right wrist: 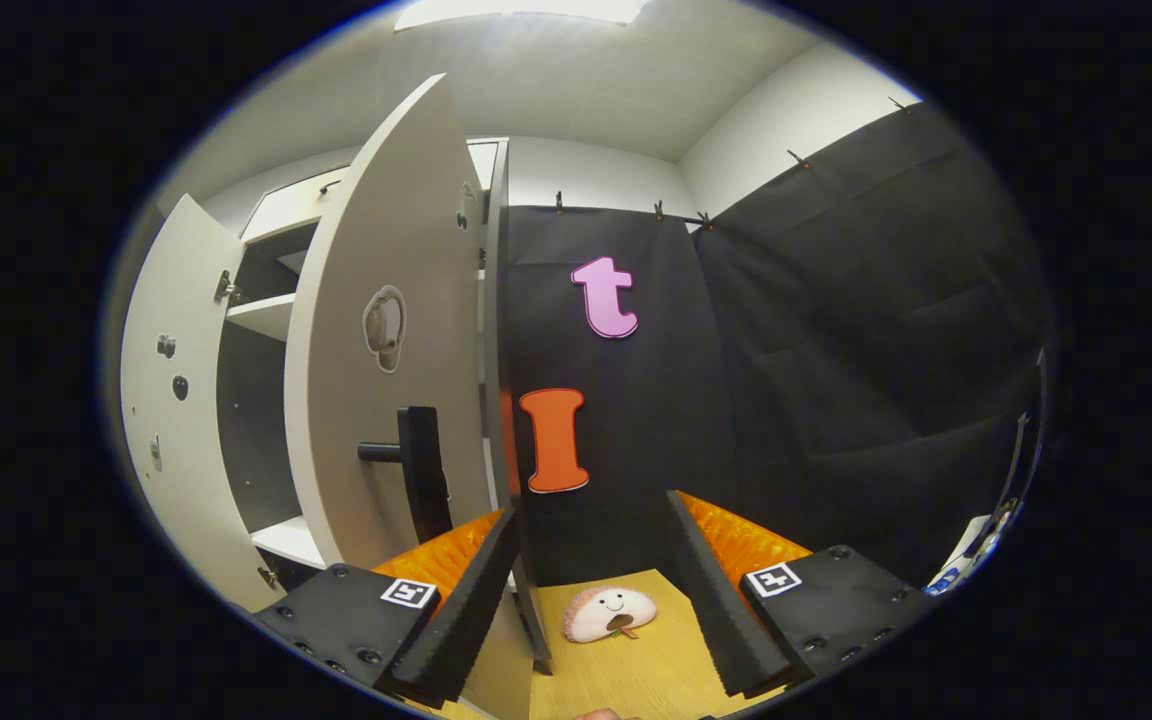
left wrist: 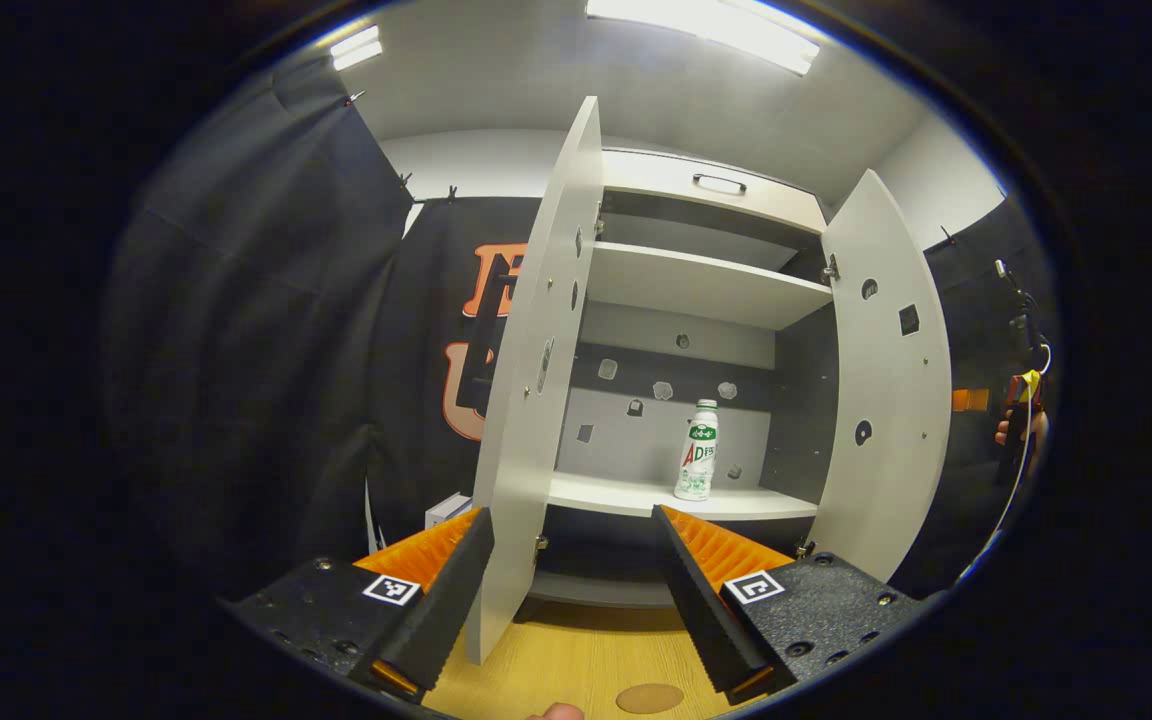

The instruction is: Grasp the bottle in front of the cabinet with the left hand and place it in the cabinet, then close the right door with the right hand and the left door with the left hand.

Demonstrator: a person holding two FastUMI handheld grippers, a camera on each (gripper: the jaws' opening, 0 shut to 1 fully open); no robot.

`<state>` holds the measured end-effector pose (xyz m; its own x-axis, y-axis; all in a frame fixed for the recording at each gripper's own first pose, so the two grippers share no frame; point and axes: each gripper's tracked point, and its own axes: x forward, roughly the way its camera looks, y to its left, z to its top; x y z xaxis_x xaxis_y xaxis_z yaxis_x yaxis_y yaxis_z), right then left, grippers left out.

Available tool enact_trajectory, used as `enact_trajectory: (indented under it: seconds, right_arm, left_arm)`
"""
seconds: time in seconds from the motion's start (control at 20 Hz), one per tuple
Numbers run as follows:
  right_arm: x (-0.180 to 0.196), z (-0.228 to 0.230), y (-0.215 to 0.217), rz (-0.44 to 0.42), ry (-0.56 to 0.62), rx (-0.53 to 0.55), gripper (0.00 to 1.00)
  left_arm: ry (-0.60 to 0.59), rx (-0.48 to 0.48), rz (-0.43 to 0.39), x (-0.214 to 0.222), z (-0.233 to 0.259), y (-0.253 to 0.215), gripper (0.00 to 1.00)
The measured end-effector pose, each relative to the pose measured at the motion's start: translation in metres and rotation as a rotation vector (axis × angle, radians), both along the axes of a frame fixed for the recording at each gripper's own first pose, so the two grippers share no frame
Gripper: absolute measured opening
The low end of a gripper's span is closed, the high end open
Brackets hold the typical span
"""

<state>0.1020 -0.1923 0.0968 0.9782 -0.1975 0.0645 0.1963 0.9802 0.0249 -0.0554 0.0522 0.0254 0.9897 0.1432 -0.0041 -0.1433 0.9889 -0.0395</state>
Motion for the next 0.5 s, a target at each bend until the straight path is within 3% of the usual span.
enact_trajectory:
  seconds: [0.25,0.5]
  right_arm:
    - [0.003,0.002,0.03,0.02,0.003,-0.04,0.96]
    - [0.016,-0.003,0.07,0.101,0.006,0.002,0.96]
  left_arm:
    - [0.004,0.003,0.017,-0.005,0.001,0.014,0.96]
    - [-0.006,0.015,0.019,-0.009,0.006,0.024,0.96]
